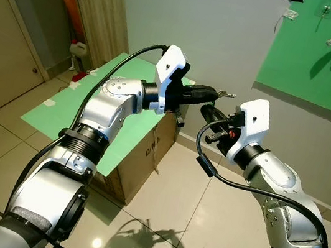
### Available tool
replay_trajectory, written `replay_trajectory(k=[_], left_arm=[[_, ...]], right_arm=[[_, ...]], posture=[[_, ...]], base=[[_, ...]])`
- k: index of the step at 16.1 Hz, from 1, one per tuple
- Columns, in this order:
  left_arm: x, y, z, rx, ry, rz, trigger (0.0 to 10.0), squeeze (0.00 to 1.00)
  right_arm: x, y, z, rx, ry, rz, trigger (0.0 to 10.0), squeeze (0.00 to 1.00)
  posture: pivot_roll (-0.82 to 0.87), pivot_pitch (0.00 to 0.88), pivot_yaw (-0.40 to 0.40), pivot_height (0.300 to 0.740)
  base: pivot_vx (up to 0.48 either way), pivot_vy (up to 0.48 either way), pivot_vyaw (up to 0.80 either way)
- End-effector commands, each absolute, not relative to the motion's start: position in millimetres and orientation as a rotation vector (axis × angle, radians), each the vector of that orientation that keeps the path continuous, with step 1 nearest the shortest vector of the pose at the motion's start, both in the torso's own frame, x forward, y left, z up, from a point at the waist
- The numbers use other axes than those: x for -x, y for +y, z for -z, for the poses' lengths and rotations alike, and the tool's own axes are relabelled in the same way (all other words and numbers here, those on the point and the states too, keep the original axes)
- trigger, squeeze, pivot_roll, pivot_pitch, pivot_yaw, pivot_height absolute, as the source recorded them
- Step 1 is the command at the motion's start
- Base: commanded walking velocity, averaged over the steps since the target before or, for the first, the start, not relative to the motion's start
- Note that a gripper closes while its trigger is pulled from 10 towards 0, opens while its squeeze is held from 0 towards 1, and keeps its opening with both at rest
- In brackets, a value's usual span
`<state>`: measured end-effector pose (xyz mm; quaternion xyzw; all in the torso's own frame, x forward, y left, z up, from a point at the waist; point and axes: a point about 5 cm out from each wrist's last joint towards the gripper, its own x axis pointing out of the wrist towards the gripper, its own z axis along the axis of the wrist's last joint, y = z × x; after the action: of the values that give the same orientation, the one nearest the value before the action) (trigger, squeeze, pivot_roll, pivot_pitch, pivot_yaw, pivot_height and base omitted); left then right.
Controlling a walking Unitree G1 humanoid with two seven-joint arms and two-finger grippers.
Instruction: Hang keys on a hook
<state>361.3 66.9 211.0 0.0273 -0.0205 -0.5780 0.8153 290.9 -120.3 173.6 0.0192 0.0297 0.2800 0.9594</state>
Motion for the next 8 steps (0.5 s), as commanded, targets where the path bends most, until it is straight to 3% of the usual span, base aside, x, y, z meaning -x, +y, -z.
replay_trajectory(k=[1,8], left_arm=[[-362.3,68.4,-213.1,-0.085,-0.048,1.227,10.0,0.0],[-373.8,70.9,-216.0,-0.153,-0.083,1.064,10.0,0.0]], right_arm=[[-293.4,-117.0,-182.8,-0.033,0.016,-0.574,0.0,0.0],[-292.6,-115.8,-181.0,-0.038,0.017,-0.575,0.0,0.0]], posture=[[-0.22,0.0,0.11,0.74],[-0.22,0.0,0.111,0.74]], base=[[0.0,0.0,0.0],[0.0,0.0,0.0]])
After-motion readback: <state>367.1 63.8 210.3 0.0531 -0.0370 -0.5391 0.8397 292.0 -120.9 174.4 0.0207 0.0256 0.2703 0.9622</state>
